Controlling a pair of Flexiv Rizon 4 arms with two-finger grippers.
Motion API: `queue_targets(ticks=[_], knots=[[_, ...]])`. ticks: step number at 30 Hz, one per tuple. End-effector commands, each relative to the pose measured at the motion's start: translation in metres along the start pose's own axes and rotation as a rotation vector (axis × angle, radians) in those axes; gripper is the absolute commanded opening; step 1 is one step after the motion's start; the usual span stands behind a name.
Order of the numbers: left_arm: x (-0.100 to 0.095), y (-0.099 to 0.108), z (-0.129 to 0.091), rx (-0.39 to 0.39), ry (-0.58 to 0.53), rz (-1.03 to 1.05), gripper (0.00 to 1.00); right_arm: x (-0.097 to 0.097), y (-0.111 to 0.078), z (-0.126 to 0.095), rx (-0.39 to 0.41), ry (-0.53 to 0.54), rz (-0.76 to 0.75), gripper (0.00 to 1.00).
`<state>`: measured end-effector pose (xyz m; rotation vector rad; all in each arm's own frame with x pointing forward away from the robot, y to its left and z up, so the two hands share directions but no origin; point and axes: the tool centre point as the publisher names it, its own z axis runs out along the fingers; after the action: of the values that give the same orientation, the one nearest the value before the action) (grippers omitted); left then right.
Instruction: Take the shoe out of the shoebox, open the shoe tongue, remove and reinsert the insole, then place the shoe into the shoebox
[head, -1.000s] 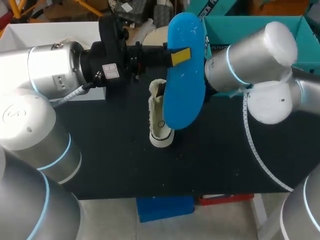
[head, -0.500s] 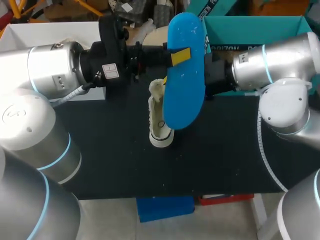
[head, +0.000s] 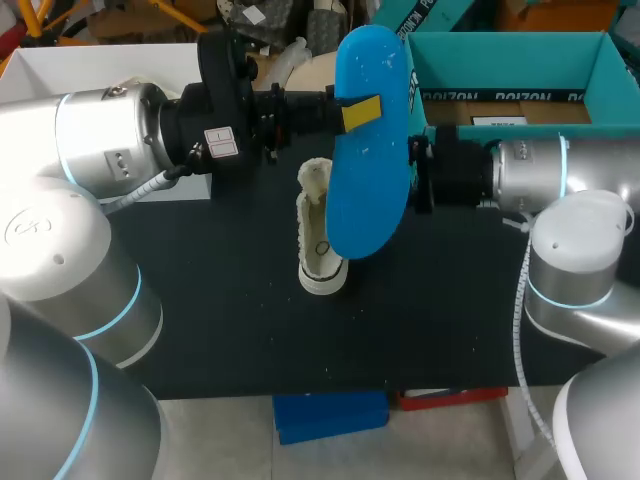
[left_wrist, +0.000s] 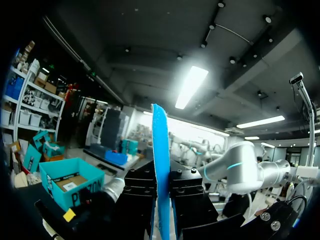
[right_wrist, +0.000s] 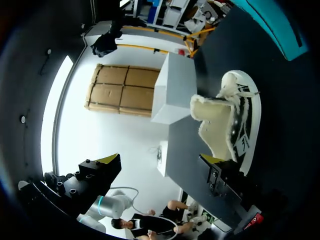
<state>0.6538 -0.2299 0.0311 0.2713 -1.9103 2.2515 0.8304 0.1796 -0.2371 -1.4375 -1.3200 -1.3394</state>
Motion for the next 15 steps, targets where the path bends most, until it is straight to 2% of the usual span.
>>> queue_targets(ticks=[1,4,8,12,15], knots=[[0.002,0.001,0.0,0.0,-0.003,0.001,0.0,0.0,-0.005,-0.002,-0.024,0.156,-0.031,1.0],[0.002,0.001,0.0,0.0,-0.003,0.001,0.0,0.0,-0.005,-0.002,-0.024,0.156,-0.031,1.0],[-0.008,0.011,0.005,0.027,0.037,0.151,0.0,0.0,-0.005,-0.002,-0.024,0.156,-0.031,1.0],[-0.015,0.032,0.006,0.043,0.082,0.206,0.0,0.0,-0.005,-0.002,-0.024,0.156,-0.031,1.0],[-0.027,0.064,0.004,-0.013,0.063,0.218,0.0,0.0,-0.005,-0.002,-0.024,0.156,-0.031,1.0]])
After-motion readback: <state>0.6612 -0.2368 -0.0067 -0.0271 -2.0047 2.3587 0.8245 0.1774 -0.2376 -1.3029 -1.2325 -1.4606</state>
